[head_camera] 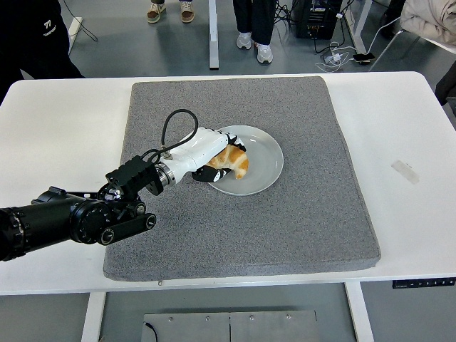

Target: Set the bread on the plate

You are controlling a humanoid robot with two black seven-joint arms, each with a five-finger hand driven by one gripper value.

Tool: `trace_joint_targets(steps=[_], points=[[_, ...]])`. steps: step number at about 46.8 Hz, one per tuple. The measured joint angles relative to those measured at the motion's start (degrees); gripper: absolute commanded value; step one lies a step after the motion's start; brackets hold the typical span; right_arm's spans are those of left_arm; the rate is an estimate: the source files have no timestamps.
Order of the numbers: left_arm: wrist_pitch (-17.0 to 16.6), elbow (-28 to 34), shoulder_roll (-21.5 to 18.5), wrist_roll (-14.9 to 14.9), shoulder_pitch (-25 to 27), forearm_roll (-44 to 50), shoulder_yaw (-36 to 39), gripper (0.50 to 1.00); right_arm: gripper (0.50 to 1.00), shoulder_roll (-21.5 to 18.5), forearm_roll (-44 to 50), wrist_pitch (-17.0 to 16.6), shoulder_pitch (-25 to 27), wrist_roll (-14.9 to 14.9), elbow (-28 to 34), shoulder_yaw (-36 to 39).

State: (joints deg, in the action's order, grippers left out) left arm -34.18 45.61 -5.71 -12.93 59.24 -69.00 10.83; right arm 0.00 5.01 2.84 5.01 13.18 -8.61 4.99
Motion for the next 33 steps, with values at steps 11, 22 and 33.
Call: trace_joint_targets(steps=[11, 22, 33], points=[[0.0, 0.0, 0.0, 0.1, 0.0, 1.0, -0.1, 0.977, 1.0, 0.0, 0.0, 0.0, 0.0, 0.0, 0.0, 0.0], [0.1, 0.1, 0.0, 0.0, 0.0, 1.0, -0.1, 0.977, 1.0, 0.0, 0.0, 0.0, 0.0, 0.0, 0.0, 0.0], [0.7, 1.8, -0.4, -3.2, 0.6, 3.1, -0.8, 0.977, 1.0, 0.0, 0.0, 0.0, 0.0, 0.0, 0.0, 0.0]])
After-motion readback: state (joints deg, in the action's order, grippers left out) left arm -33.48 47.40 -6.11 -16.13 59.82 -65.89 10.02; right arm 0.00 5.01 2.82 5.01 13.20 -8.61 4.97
